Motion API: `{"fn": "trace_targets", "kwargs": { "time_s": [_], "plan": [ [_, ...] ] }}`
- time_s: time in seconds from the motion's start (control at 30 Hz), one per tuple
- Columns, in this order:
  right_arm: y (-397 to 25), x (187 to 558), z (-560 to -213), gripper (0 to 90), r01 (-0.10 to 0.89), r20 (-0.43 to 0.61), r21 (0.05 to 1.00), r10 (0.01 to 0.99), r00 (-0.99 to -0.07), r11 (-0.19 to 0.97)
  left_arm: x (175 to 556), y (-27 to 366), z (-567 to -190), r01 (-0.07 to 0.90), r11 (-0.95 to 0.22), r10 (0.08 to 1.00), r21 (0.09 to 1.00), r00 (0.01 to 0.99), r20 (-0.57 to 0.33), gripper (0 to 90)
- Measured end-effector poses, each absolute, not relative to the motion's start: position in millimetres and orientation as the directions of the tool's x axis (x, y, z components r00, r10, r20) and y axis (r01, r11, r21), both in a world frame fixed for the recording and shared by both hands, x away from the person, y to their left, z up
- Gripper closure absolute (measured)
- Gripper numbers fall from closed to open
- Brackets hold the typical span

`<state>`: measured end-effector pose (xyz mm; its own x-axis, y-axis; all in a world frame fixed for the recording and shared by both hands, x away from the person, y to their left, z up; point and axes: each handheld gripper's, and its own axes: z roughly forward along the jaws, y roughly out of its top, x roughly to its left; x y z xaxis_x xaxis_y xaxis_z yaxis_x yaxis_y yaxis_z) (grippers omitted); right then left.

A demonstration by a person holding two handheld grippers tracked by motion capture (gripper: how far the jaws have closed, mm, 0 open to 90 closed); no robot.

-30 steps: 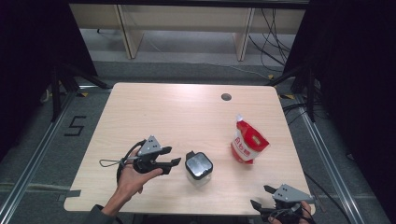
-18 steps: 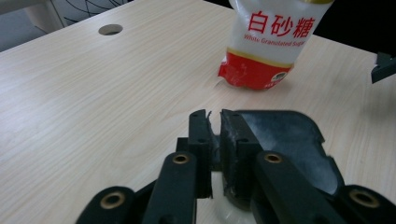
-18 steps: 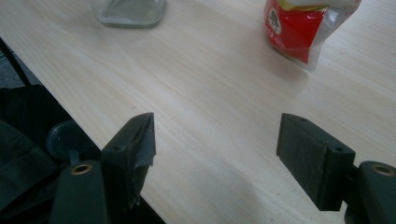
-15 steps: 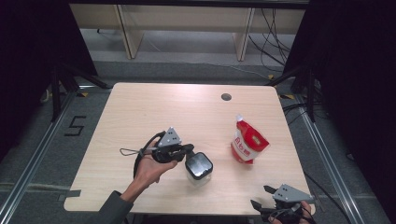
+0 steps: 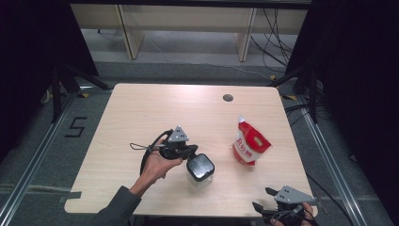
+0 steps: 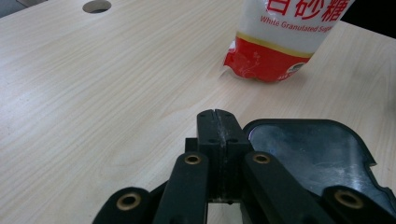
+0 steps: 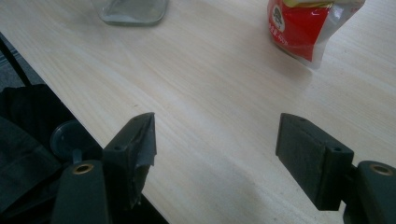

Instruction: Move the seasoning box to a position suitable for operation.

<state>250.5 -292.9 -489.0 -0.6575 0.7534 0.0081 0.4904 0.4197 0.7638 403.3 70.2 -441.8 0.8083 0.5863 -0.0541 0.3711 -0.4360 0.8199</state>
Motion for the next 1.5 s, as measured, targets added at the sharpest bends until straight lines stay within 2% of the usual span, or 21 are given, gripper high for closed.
{"fn": "trace_targets", "kwargs": {
  "time_s": [0.27, 0.6, 0.77, 0.8, 0.83, 0.93, 1.03, 1.17, 1.23, 1.37, 1.5],
  "plan": [
    [-293.1, 250.8, -488.5, 29.7, 0.49, 0.009, 0.765, 0.754, -0.657, 0.418, 402.7, 75.3, -436.9, 0.389, -0.472, 0.591, 0.791, 0.806, -0.045, 88.8],
    [-293.4, 250.9, -488.6, 29.6, 0.485, 0.007, 0.765, 0.746, -0.665, 0.425, 388.3, 97.0, -435.9, 0.43, -0.448, 0.585, 0.784, 0.804, -0.107, 88.1],
    [-292.8, 250.8, -488.8, 29.4, 0.488, 0.011, 0.768, 0.753, -0.658, 0.415, 377.3, 104.5, -434.1, 0.426, -0.427, 0.58, 0.798, 0.806, -0.12, 80.8],
    [-292.8, 250.8, -488.8, 29.4, 0.488, 0.011, 0.768, 0.753, -0.658, 0.415, 376.4, 107.3, -432.8, 0.428, -0.403, 0.584, 0.809, 0.801, -0.133, 80.8],
    [-293.7, 251.3, -488.5, 29.4, 0.483, 0.006, 0.769, 0.751, -0.66, 0.419, 376.0, 115.5, -429.3, 0.418, -0.364, 0.595, 0.832, 0.792, -0.138, 77.2],
    [-293.0, 249.5, -488.4, 29.4, 0.492, 0.019, 0.77, 0.756, -0.654, 0.407, 375.2, 124.7, -428.6, 0.404, -0.335, 0.608, 0.851, 0.783, -0.132, 73.4],
    [-292.9, 250.2, -488.5, 29.4, 0.492, 0.02, 0.768, 0.753, -0.657, 0.409, 370.2, 134.3, -436.8, 0.406, -0.326, 0.603, 0.853, 0.785, -0.143, 66.5],
    [-293.5, 251.5, -488.3, 29.4, 0.472, 0.003, 0.774, 0.743, -0.669, 0.422, 364.0, 142.2, -457.9, 0.406, -0.354, 0.574, 0.842, 0.805, -0.147, 65.1],
    [-293.3, 251.2, -488.5, 29.4, 0.484, 0.01, 0.768, 0.748, -0.663, 0.419, 364.5, 144.9, -471.4, 0.392, -0.389, 0.572, 0.834, 0.812, -0.116, 63.8],
    [-291.6, 249.6, -488.3, 29.4, 0.5, 0.03, 0.768, 0.758, -0.652, 0.4, 366.7, 143.8, -480.5, 0.374, -0.415, 0.56, 0.829, 0.823, -0.092, 63.2],
    [-292.5, 251.6, -489.0, 29.4, 0.478, 0.004, 0.769, 0.744, -0.669, 0.426, 368.8, 140.8, -486.6, 0.351, -0.428, 0.54, 0.833, 0.838, -0.076, 63.1]
  ]
}}
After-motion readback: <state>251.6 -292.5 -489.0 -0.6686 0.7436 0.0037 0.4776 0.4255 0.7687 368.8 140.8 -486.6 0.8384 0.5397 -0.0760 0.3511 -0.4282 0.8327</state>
